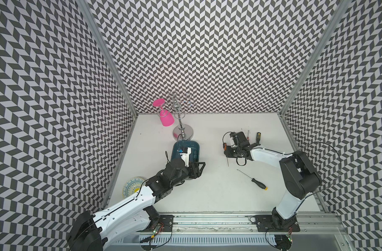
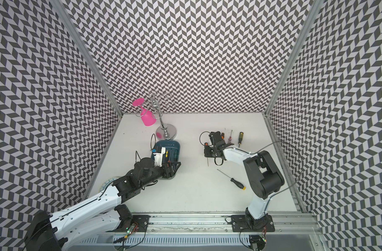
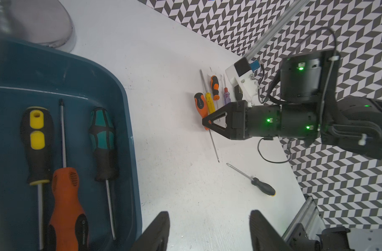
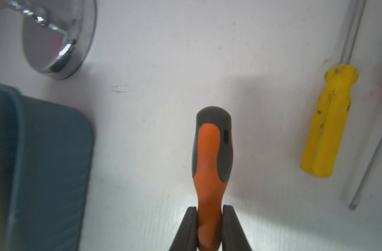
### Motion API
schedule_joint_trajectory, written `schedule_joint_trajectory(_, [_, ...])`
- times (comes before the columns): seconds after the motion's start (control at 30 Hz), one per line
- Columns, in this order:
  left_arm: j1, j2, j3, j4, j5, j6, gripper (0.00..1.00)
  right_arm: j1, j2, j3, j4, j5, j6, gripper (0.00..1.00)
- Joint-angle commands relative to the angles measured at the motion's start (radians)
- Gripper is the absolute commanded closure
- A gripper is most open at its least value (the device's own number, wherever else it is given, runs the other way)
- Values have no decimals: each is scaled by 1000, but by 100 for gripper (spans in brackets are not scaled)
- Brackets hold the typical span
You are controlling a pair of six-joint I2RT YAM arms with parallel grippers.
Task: Put the screwdriver on the desktop into the storage box
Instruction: Pick up the screwdriver from the center of the board.
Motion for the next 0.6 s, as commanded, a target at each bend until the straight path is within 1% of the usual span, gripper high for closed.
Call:
schedule_joint_trajectory(0.0, [21, 16, 39, 31, 22, 11, 34, 7, -125, -63, 139, -134, 12, 86])
schedule_joint_trajectory(0.07, [39, 30, 49, 47, 48, 14, 34, 7, -192, -106, 172, -178, 20, 86])
schedule_joint_trajectory(0.17, [60, 53, 64, 78, 84, 16, 34, 7, -283, -182, 242, -281, 38, 86])
schedule_joint_trajectory(0.33, [70, 90, 68, 194, 153, 9, 34, 7, -397, -298, 401, -446, 115, 86])
schedule_joint_trajectory(0.43, [70, 117, 69, 254, 187, 7, 34, 12, -450, -346, 473, -506, 153, 86])
schedule_joint_trajectory(0.57, [69, 147, 61, 357, 250, -9, 34, 26, -506, -383, 523, -545, 177, 86])
